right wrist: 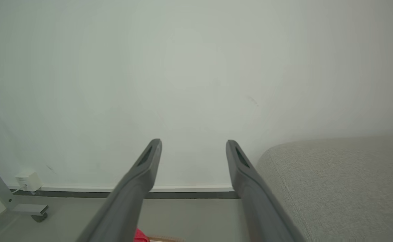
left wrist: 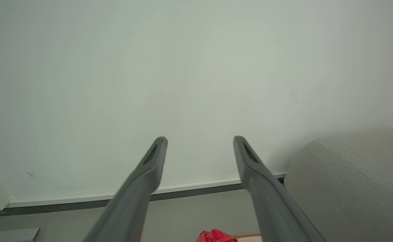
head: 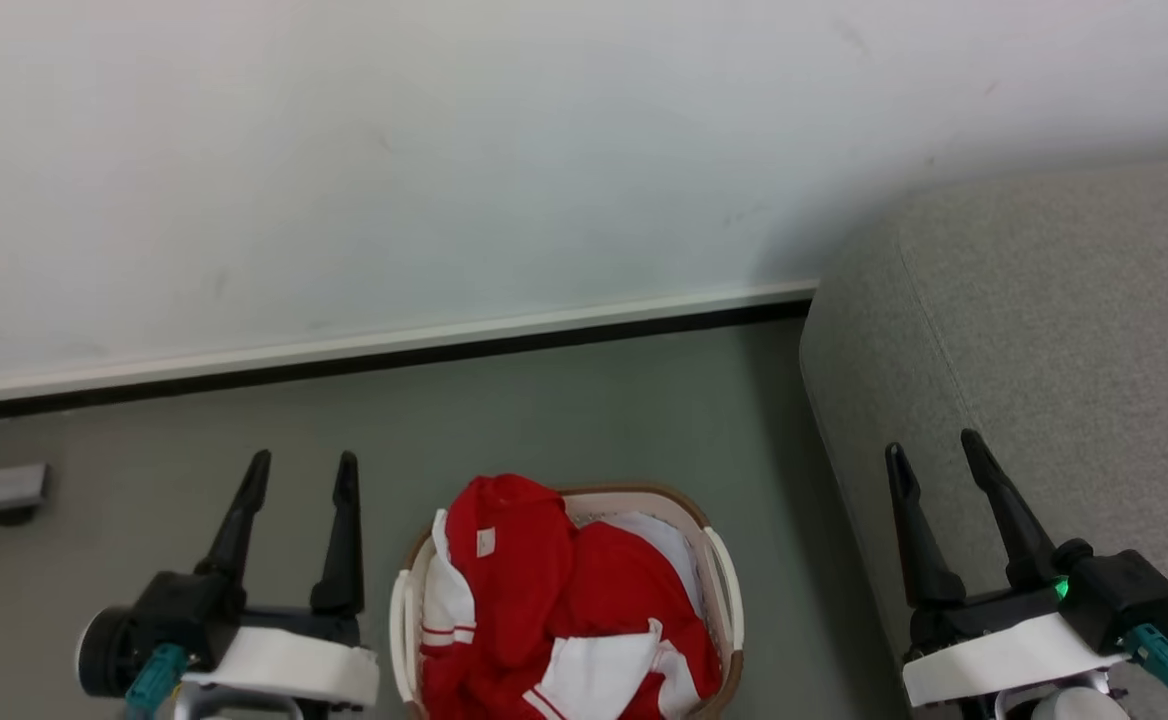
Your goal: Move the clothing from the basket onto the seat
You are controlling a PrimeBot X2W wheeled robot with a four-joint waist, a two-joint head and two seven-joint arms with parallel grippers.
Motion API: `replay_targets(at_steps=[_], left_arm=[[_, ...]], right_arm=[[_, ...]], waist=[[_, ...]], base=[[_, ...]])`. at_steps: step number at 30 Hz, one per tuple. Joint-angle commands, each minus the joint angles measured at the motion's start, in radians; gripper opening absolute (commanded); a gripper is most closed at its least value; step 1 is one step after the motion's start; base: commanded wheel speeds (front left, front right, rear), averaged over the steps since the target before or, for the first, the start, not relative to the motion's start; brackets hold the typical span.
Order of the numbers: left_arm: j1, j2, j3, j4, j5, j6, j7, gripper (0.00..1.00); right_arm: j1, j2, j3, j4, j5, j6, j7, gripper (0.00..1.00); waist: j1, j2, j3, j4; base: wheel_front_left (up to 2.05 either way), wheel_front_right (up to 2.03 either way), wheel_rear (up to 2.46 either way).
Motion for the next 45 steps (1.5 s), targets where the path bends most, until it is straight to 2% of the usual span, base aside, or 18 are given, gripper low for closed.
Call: replay_targets(at_steps=[1,9,15,24,30,39,45], left_arm=[[-0.035,0.005,0.0,0.015,-0.002,-0.009,0.0,1.0],[-0.151,0.029,-0.038,0.153,-0.013,-0.044,0.0,1.0],[-0.251,0.049,-0.09,0.293,-0.02,-0.053,0.016,1.0],[-0.41,0.088,-0.226,0.483,-0.007,-0.063,0.136,1.0],[-0.488,0.152,-0.366,0.604,-0.053,-0.063,0.227,1.0],[-0.56,0.224,-0.507,0.76,-0.166,-0.062,0.342,1.0],[-0.593,0.267,-0.61,0.829,-0.24,-0.062,0.459,1.0]], right_arm=[[-0.025,0.001,-0.007,-0.009,0.002,-0.002,0.001,1.0],[-0.081,0.006,-0.036,-0.057,0.01,-0.002,0.001,1.0],[-0.12,0.008,-0.068,-0.088,0.014,-0.002,0.001,1.0],[-0.18,0.01,-0.097,-0.13,0.026,-0.002,0.001,1.0],[-0.215,0.01,-0.099,-0.146,0.05,-0.002,0.001,1.0],[-0.22,0.01,-0.081,-0.156,0.115,-0.002,0.001,1.0],[-0.226,0.01,-0.071,-0.15,0.139,-0.002,0.001,1.0]], waist=[[-0.0001,0.0,0.075,-0.039],[-0.0001,0.0,0.194,-0.085],[-0.0001,0.0,0.271,-0.119],[-0.0001,0.0,0.4,-0.172],[-0.0001,0.0,0.465,-0.22],[-0.0001,0.0,0.54,-0.282],[-0.0001,0.0,0.576,-0.309]], base=[[0.0,0.0,0.0],[0.0,0.0,0.0],[0.0,0.0,0.0],[0.0,0.0,0.0],[0.0,0.0,0.0],[0.0,0.0,0.0],[0.0,0.0,0.0]])
